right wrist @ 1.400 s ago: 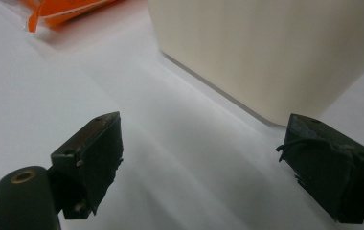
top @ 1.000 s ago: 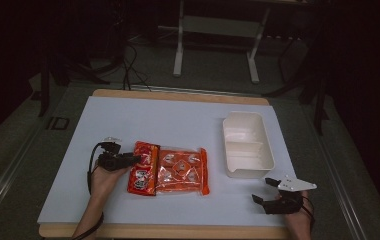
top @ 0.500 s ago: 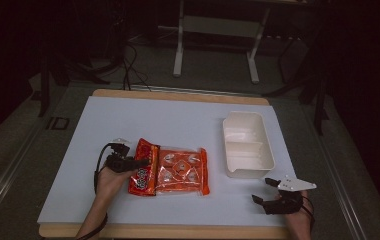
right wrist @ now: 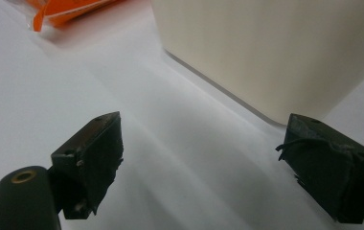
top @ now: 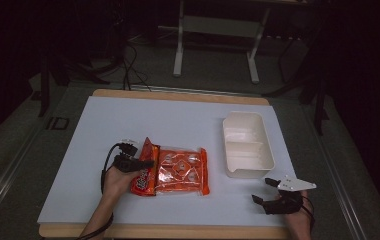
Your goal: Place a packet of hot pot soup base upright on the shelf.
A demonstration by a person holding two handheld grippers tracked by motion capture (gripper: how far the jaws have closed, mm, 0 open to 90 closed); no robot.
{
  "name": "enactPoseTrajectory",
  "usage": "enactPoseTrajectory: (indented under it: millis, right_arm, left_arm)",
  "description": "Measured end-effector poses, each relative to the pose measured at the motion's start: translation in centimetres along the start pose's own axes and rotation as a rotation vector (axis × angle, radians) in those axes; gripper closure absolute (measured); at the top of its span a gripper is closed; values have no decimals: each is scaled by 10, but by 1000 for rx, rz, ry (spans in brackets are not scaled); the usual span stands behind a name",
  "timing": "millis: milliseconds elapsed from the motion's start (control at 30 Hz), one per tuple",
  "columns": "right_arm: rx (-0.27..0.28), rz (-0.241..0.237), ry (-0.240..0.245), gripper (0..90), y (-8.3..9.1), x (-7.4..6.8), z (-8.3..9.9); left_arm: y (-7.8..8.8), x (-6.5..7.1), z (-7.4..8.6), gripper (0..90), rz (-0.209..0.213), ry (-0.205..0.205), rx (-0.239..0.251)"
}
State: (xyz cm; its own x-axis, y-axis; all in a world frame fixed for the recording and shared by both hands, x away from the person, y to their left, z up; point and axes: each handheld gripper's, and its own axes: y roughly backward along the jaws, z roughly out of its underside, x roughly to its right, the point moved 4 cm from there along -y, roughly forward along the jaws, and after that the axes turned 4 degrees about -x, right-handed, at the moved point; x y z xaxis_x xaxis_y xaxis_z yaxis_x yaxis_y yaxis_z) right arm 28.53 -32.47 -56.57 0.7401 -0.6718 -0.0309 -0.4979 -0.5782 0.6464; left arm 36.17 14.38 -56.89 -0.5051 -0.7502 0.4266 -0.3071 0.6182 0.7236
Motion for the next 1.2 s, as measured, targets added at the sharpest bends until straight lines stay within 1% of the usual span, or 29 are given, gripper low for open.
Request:
enactPoseTrajectory:
  millis: [133,200,300,333,467,533,633,767,867,900,933,967,1000,1067,1200]
  right_arm:
    - [1,-1,0,139,0,0,0]
    - [3,-2,0,139,0,0,0]
    - [4,-3,2,139,0,0,0]
    - [4,-3,2,139,0,0,0]
    - [5,-4,3,139,1,0,0]
    - [6,-3,4,139,1,0,0]
    - [7,-4,5,139,1,0,0]
    - [8,-5,5,139,1,0,0]
    - [9,-6,4,139,1,0,0]
    - [10,-6,4,139,1,0,0]
    - [10,-6,4,139,1,0,0]
    - [9,-8,5,139,1,0,0]
    - [9,-8,5,139,1,0,0]
    - [10,-8,6,139,1,0,0]
    - [11,-10,6,139,1,0,0]
  left_arm:
    - [3,2,-4,900,0,-4,4]
    - [4,4,-9,900,-15,-12,1]
    - [4,5,-10,900,-16,-13,3]
    - [7,8,-15,900,-17,-26,6]
    - [12,13,-23,900,-24,-53,7]
    - [15,16,-28,900,-19,-66,13]
    - [20,20,-36,900,3,-79,27]
    - [26,28,-47,900,5,-117,25]
    - [32,35,-57,900,24,-135,35]
    - [36,40,-64,900,23,-154,38]
    - [36,40,-64,900,23,-154,38]
    - [39,45,-72,900,15,-175,35]
    - [39,45,-72,900,15,-175,35]
    - [42,51,-79,900,9,-204,29]
    - [46,64,-94,900,-4,-243,18]
